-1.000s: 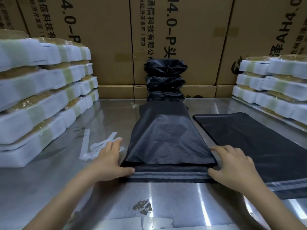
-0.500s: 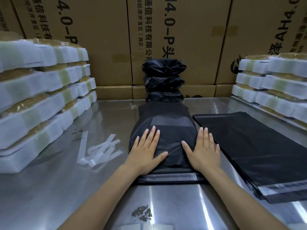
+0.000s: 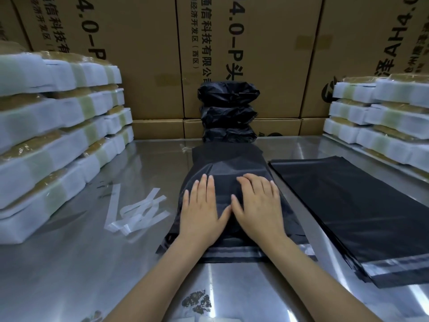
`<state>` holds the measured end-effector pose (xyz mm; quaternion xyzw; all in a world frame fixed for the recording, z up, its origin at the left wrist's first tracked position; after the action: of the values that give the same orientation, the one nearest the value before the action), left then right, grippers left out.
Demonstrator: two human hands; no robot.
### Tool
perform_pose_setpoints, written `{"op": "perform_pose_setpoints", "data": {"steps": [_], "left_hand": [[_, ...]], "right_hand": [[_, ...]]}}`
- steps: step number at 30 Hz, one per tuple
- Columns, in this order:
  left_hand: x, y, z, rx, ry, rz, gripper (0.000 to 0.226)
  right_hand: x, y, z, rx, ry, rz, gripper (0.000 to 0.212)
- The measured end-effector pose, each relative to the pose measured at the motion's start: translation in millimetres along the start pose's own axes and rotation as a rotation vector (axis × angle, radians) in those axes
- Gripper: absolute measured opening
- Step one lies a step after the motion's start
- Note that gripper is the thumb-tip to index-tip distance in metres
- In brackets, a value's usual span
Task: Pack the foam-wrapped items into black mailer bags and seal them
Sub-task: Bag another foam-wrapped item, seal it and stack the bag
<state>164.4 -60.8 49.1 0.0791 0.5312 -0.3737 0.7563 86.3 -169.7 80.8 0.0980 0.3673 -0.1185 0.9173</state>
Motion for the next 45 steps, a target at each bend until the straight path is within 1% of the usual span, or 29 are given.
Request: {"op": "perform_pose_setpoints", "data": {"steps": [2,3,6,8,11,14,16,17,18,19,21,22,23,24,25,27,29,31,34,37,39,42,45], "left_hand": [[9,6,-1,-0.056,0.104,-0.038,0.085],[12,11,-3,-0.086,0.148,-0.044,0.087],[17,24,-6,-0.187,0.251,-0.019,0.095],[18,27,-7,-0.252,0.292,0.007,0.098],[16,28,-7,-0.327,0.298,-0.005,0.106],[11,33,-10,-0.397,0.284,-0.019,0.111],[6,34,-12,-0.404,0.250,-0.018,0.108],[2,31,-11,-0.359,0.194,-0.009,0.105],[-4,25,-9,-0.267,0.117,0.005,0.099],[-10,14,-8,-0.123,0.022,0.003,0.089],[-18,-14,-9,0.223,-0.112,-0.070,0.065],[-18,-27,-12,0.359,-0.131,-0.118,0.056],[-15,-36,-13,0.424,-0.100,-0.164,0.051],[-11,-41,-13,0.423,-0.042,-0.205,0.050],[-7,-42,-13,0.393,0.012,-0.239,0.049],[0,-36,-11,0.344,0.071,-0.267,0.048],[3,-27,-7,0.313,0.117,-0.227,0.049],[6,-17,-1,0.242,0.140,-0.198,0.051],[8,-5,1,0.145,0.163,-0.174,0.064],[6,3,0,0.088,0.163,-0.155,0.079],[4,8,0,0.052,0.157,-0.125,0.083],[-1,18,-1,0.027,0.143,-0.112,0.075],[-9,31,-2,-0.010,0.116,-0.136,0.060]], "right_hand": [[15,-4,-1,0.091,0.168,-0.015,0.065],[23,-11,-3,0.128,0.245,-0.032,0.071],[39,-24,-12,0.178,0.381,-0.036,0.078],[40,-24,-16,0.197,0.420,-0.026,0.080],[37,-31,-17,0.266,0.424,-0.045,0.082],[31,-42,-21,0.416,0.437,-0.001,0.084],[26,-48,-25,0.541,0.410,0.081,0.085],[22,-49,-24,0.577,0.370,0.115,0.084],[17,-49,-21,0.574,0.309,0.126,0.081],[10,-44,-17,0.516,0.221,0.122,0.074],[-4,-26,-7,0.246,0.039,0.129,0.046],[-6,-14,-4,0.107,0.005,0.135,0.033],[-5,-5,-3,0.006,0.032,0.143,0.025],[0,0,-4,-0.039,0.094,0.152,0.023],[4,0,-4,-0.036,0.166,0.166,0.022],[14,-6,-5,-0.006,0.242,0.166,0.022],[21,-12,-7,0.029,0.271,0.117,0.024],[25,-21,-6,0.098,0.291,0.048,0.029],[25,-32,-8,0.225,0.289,-0.025,0.035],[22,-38,-11,0.293,0.284,-0.127,0.041],[20,-41,-13,0.323,0.280,-0.189,0.046],[15,-45,-16,0.343,0.284,-0.219,0.048],[13,-49,-19,0.374,0.310,-0.090,0.049]]}}
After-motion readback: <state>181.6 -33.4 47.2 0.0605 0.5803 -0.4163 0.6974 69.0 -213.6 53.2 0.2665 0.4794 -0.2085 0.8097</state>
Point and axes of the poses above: each hand's wrist, its own z-axis towards the middle knuckle, its own x-axis out of the palm, y = z × x, the point moved 5 cm from there along z, towards the middle knuckle, and after that the axes turned 6 degrees about -z, right-handed, at the moved point
